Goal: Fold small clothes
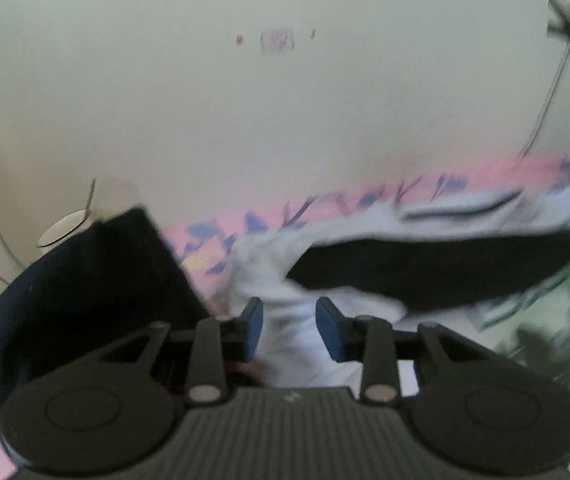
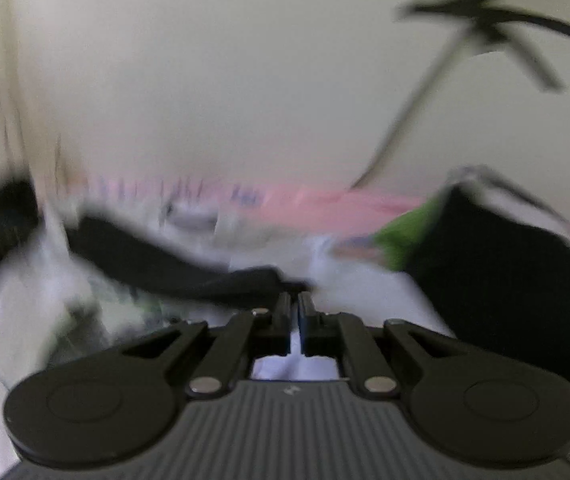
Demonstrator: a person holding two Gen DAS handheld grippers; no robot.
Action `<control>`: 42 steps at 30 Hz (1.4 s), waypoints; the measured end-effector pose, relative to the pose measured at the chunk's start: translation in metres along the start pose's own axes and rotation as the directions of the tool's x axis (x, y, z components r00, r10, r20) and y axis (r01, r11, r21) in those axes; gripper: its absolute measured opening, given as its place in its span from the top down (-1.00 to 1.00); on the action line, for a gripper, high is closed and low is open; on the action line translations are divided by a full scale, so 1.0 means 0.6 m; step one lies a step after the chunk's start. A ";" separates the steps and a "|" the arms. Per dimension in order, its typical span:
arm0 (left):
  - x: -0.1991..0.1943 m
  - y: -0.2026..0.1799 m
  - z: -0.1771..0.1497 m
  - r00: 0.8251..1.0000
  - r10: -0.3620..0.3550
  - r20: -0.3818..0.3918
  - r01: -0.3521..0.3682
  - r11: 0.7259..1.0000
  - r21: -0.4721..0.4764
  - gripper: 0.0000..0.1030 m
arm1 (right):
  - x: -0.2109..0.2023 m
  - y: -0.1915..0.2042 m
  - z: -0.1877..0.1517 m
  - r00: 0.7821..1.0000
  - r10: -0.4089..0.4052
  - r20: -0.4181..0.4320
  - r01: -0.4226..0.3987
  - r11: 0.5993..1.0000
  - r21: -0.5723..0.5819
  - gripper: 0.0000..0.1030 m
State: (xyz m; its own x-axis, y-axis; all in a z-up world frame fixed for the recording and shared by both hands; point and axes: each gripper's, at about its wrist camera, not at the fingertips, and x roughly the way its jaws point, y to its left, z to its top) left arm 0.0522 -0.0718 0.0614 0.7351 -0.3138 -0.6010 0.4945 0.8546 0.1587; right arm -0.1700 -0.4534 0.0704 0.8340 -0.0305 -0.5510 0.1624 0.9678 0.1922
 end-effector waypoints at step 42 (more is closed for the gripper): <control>-0.107 0.022 0.027 0.874 -0.410 0.260 0.462 0.868 -0.185 -0.18 | -0.074 0.100 0.202 0.951 0.276 0.137 -0.304 0.918 0.256 1.00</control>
State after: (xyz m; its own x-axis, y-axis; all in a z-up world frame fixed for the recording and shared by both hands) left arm 0.0189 -0.0470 0.1149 0.5607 -0.7323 -0.3864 0.6828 0.6730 -0.2845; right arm -0.1333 -0.4245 0.2047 0.9105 0.2041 -0.3596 0.0311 0.8334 0.5518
